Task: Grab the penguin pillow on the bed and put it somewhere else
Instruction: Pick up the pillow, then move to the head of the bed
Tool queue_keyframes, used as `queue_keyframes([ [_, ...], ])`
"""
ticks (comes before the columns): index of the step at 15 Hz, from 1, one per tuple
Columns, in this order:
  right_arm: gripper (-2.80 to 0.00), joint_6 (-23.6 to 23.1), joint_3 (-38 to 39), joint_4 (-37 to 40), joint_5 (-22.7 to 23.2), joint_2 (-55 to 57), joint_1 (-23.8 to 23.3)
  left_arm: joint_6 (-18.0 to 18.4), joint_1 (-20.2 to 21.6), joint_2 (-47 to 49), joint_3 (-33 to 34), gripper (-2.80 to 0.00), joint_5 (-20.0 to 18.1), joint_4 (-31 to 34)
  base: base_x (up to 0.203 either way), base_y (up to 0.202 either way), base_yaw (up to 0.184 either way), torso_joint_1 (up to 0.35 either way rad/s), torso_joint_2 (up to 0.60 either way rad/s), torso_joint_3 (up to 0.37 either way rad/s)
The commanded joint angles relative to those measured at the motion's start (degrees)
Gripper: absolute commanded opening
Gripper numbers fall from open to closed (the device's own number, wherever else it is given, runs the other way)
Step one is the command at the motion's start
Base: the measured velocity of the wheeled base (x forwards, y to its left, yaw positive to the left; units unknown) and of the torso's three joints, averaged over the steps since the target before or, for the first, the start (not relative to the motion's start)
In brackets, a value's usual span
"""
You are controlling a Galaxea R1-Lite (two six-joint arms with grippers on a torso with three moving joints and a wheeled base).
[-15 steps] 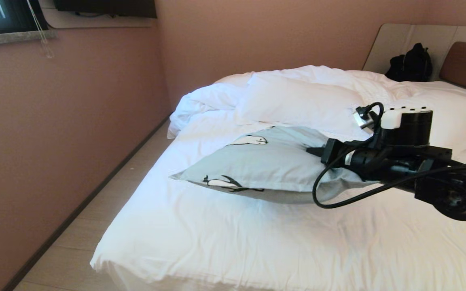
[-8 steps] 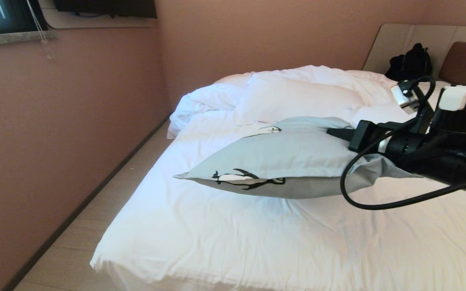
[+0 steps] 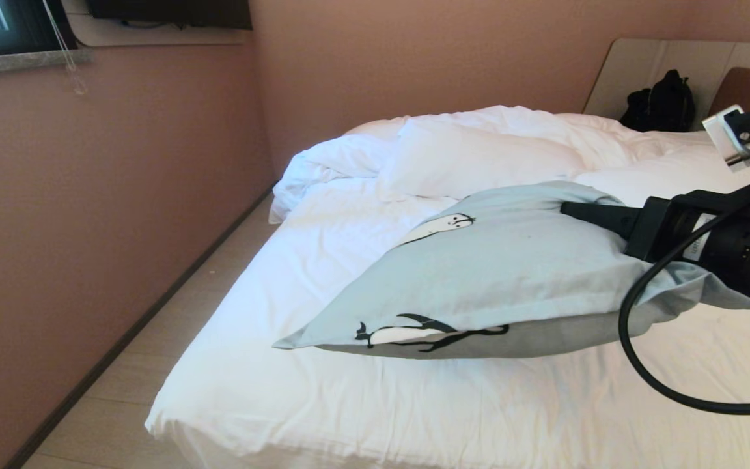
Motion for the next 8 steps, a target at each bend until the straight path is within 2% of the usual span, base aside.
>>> queue_keyframes([
  [1,-2.8,-1.5,0.1,0.2,2.9,-1.6,-1.8,0.0,0.0,0.0,0.0,-2.8,0.0,0.0,0.0,0.0,0.0,0.0,0.0,0.0],
  [6,-2.8,-1.5,0.1,0.2,6.9,-1.8,-5.9,0.0,0.0,0.0,0.0,-2.8,0.0,0.0,0.0,0.0,0.0,0.0,0.0,0.0],
  [8,-2.8,-1.5,0.0,0.2,6.9,-1.7,-6.0,0.0,0.0,0.0,0.0,-2.8,0.0,0.0,0.0,0.0,0.0,0.0,0.0,0.0],
])
